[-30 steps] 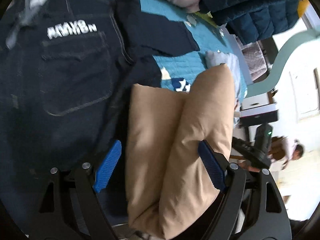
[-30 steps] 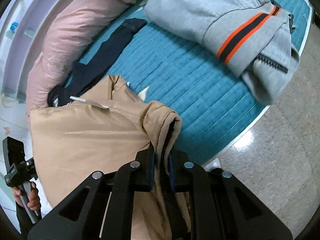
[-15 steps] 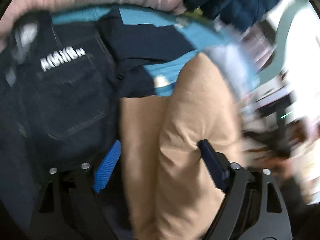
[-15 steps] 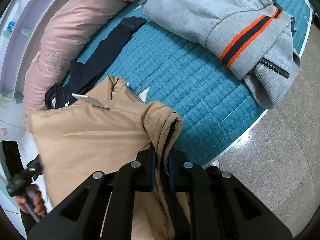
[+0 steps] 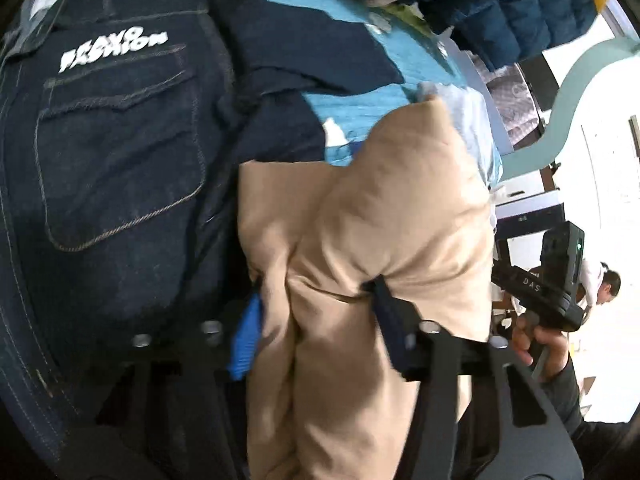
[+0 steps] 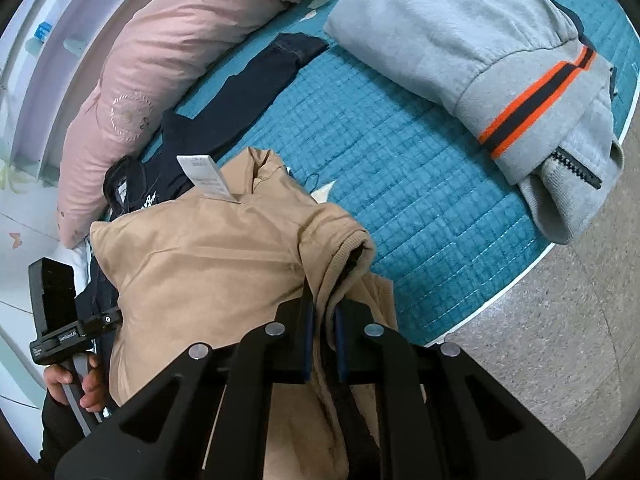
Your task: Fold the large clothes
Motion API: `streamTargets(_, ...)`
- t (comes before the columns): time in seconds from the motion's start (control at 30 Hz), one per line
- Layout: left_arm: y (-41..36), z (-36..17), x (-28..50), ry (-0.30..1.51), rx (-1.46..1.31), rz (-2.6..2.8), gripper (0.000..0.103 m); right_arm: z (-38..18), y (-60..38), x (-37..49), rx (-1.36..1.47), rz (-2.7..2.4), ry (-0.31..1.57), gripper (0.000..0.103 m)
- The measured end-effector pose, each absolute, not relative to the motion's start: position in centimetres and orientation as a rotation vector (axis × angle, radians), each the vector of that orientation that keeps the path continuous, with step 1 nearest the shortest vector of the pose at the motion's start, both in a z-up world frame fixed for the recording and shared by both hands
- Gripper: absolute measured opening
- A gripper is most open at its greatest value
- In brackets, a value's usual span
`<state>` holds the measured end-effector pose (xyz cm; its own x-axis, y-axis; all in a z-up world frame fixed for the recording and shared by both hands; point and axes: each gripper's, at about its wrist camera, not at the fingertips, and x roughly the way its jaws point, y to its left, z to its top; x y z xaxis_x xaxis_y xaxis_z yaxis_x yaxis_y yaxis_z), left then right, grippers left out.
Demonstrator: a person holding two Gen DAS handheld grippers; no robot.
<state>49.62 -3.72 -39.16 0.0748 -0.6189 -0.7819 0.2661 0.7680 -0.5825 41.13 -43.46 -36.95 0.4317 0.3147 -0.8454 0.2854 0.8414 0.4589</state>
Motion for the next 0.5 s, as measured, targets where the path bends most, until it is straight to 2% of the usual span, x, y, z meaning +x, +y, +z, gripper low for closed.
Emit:
streamTargets(0.07,-3.9,-38.4,49.5,1.317,-0.320,-0.698,0.029,-36.8,-44.0,40.9,0.614,0.014,1.135,0.008)
streamTargets(0.17,-3.9,-37.0,49.4,1.273,-0.322,-0.697,0.022,-36.6,-45.1,40.3,0.629,0.000,1.115,0.007)
streamTargets(0.27,-4.6,-36.4,49.2,1.263,-0.275,-0.696,0.021,-37.5,-45.8,40.0,0.661,0.022,1.137,0.008)
streamTargets(0.37,-4.3,-37.4,48.5,1.285,-0.279,-0.662,0.021,-37.4,-45.9,39.5,0.676,0.000,1.116,0.026)
streamTargets(0.4,-4.0,-37.7,48.4,1.289,-0.286,-0.650,0.021,-37.3,-45.7,39.3,0.654,-0.023,1.113,0.042)
streamTargets(0.43,-3.5,-37.9,48.1,1.291,-0.294,-0.638,0.021,-37.3,-45.7,39.2,0.646,-0.028,1.110,0.047)
streamTargets(0.5,-2.6,-38.2,48.0,1.290,-0.313,-0.609,0.019,-38.0,-45.6,39.2,0.683,0.003,1.125,0.047)
